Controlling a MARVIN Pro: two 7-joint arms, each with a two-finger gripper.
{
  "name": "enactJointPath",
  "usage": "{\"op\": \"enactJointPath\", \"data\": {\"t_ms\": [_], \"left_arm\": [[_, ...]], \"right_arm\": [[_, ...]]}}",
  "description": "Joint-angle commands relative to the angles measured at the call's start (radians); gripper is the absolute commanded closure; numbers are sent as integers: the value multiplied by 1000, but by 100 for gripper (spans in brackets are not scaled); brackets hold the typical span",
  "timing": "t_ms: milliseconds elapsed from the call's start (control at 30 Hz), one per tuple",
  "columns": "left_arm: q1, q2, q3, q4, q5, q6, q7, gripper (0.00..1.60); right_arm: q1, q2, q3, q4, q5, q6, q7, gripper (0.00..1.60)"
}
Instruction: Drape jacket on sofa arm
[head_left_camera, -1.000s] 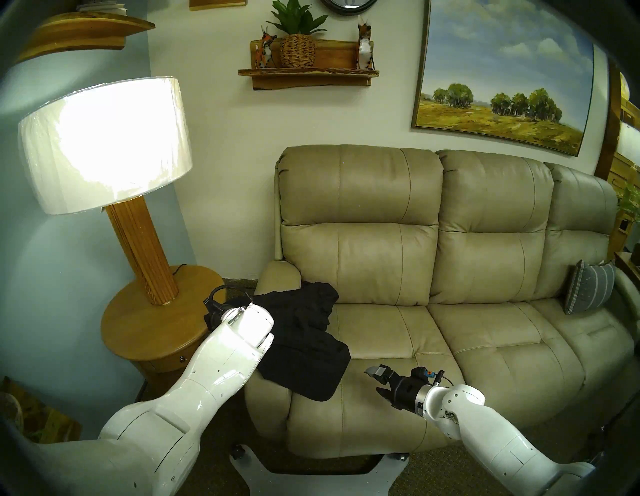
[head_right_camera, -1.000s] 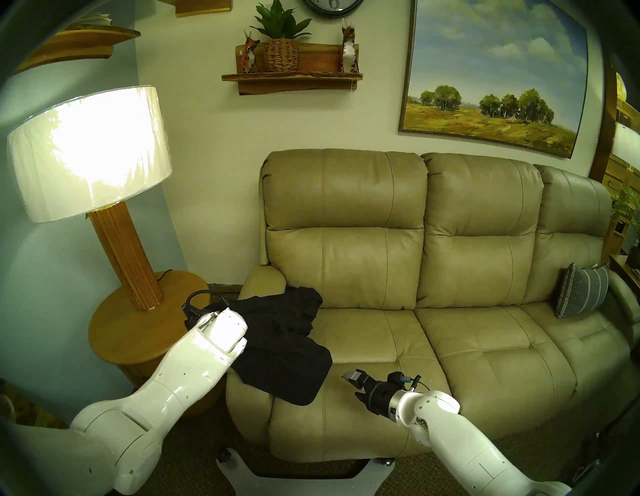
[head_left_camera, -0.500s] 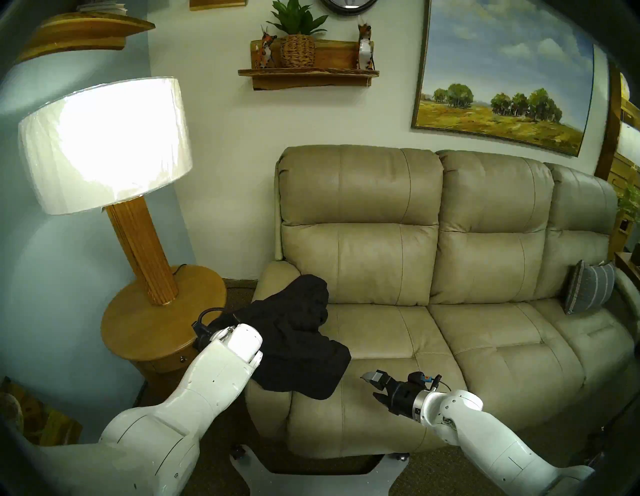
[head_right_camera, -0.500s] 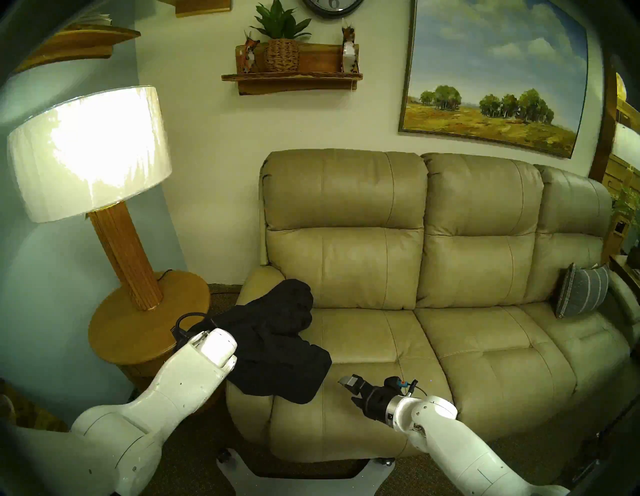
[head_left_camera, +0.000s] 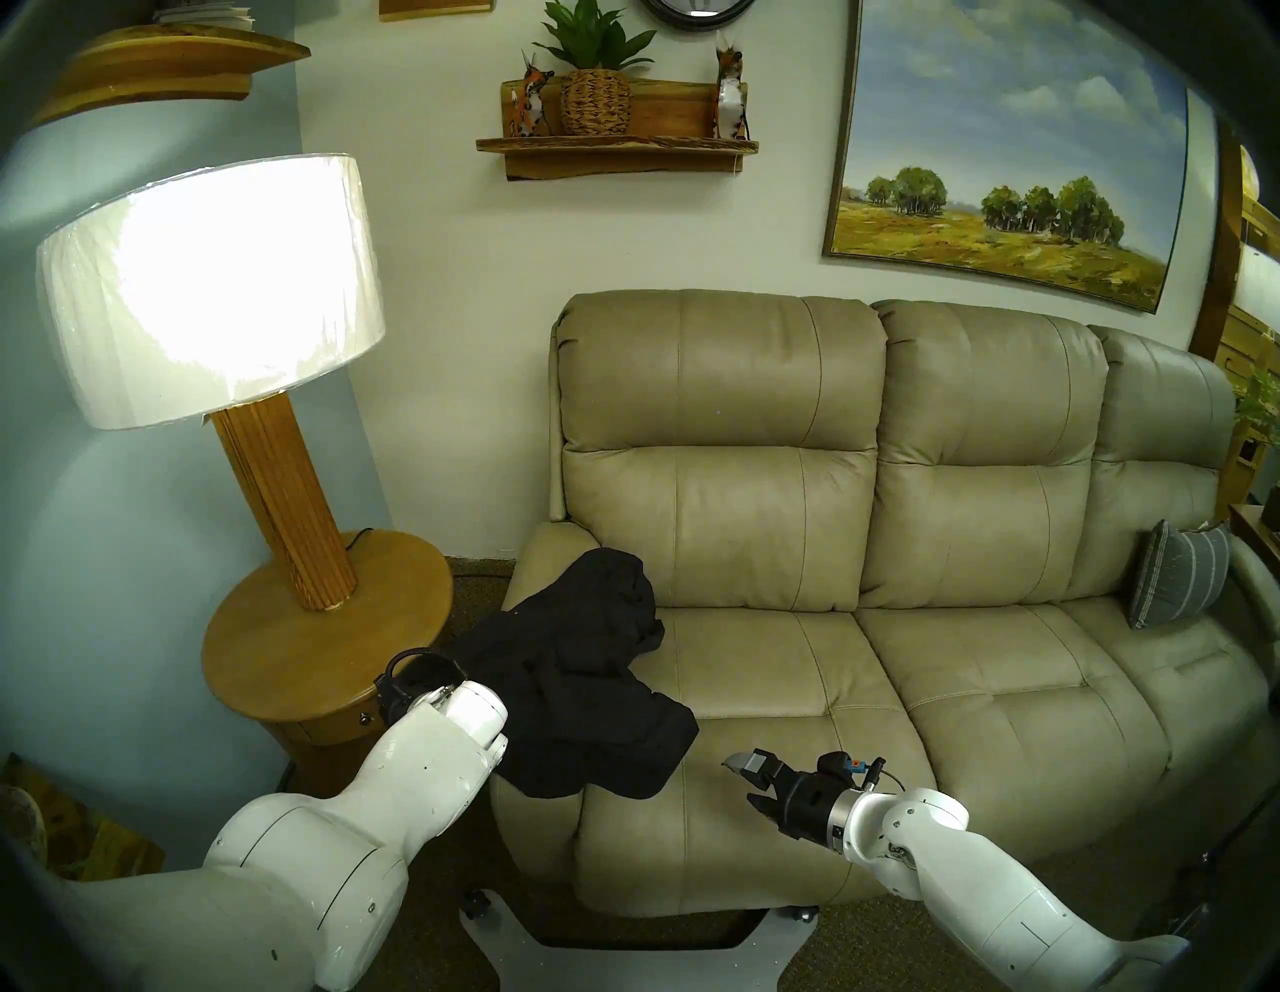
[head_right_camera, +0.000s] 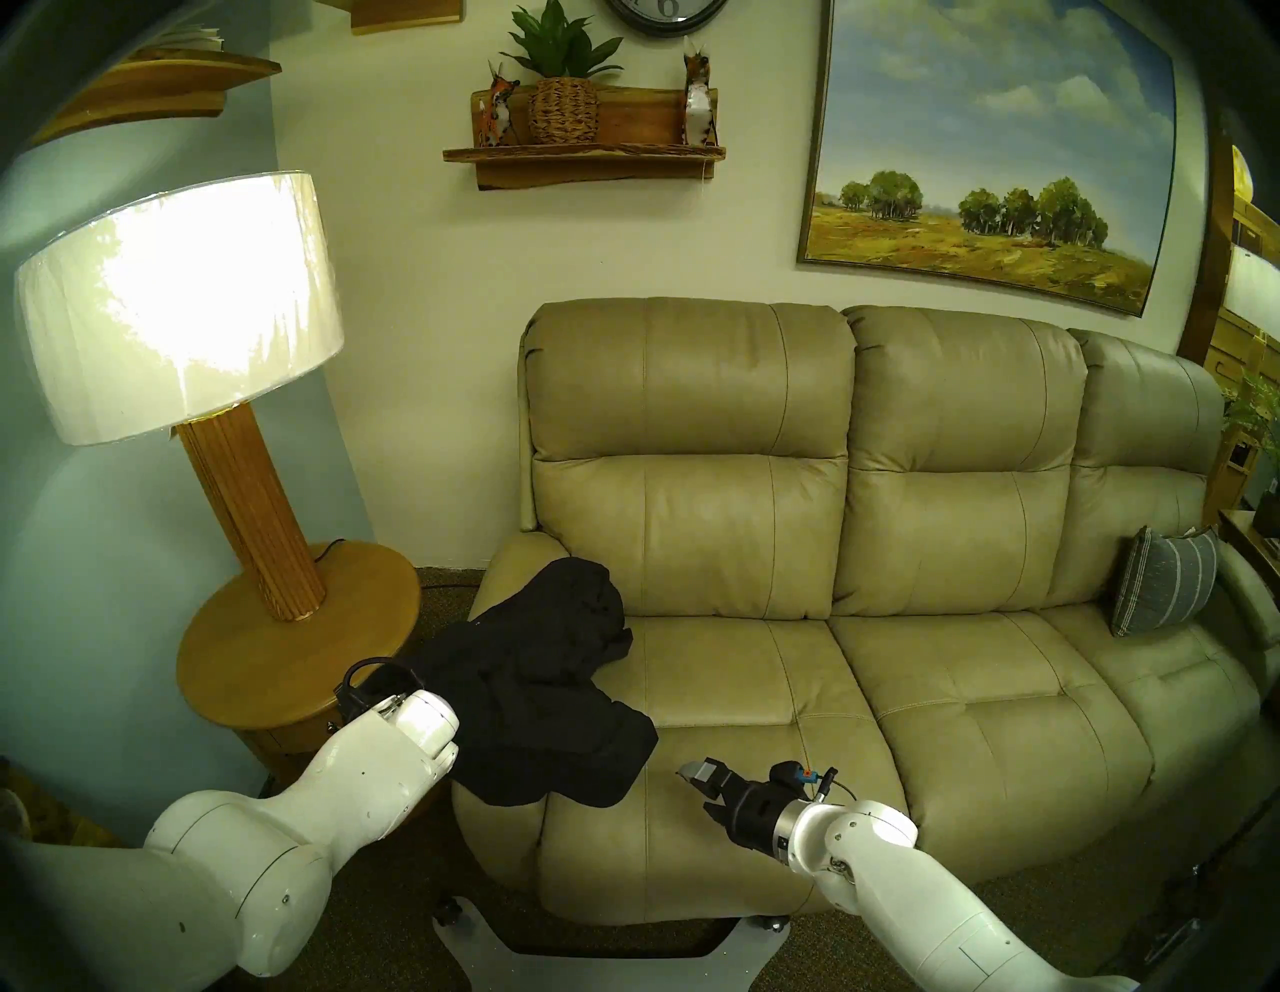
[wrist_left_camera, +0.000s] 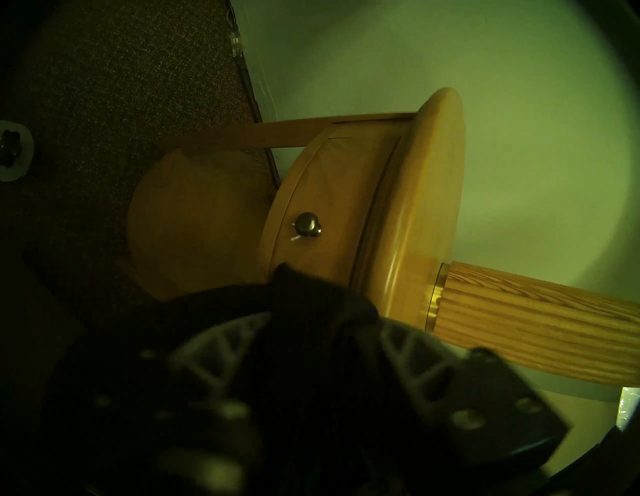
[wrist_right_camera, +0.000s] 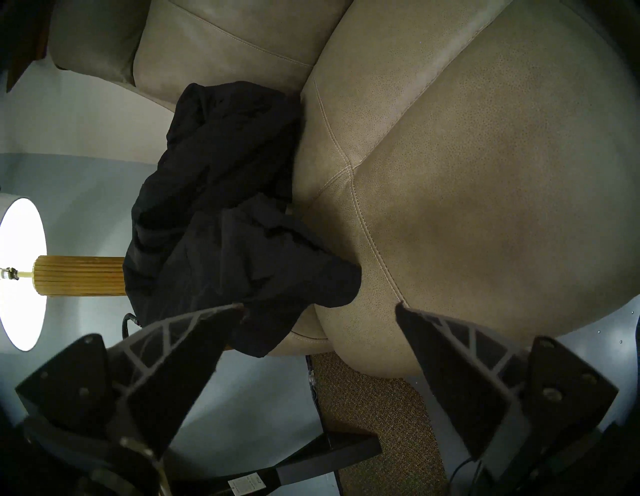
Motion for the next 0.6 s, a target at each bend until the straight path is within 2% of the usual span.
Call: {"op": "enactJointPath", "data": {"t_ms": [0,33,200,233,300,400,567], "left_arm": [[16,-16,15,-86,27,-15,-71,0],[41,-22,20,-122,35,-27,-92,0],[88,-45,43,-178,53,-41,-125,0],[129,-43,53,-245,60,-66,-139,0],[136,-66,64,-229,63,-66,-150,0],[197,-85,96,-283,76,-87,-158,0],[242,-97,134,-306,85,-117,-174,0]], "right_arm": [[21,-11,-1,-1,-1,0,7,0],[25,-13,-2,4,-2,0,7,0],[30,-18,-3,11,-4,0,4,0],[32,-20,-3,14,-6,0,4,0],[33,-22,-3,16,-6,-1,3,0],[33,-24,-2,18,-7,-1,3,0],[32,-25,1,22,-7,-3,4,0]]}}
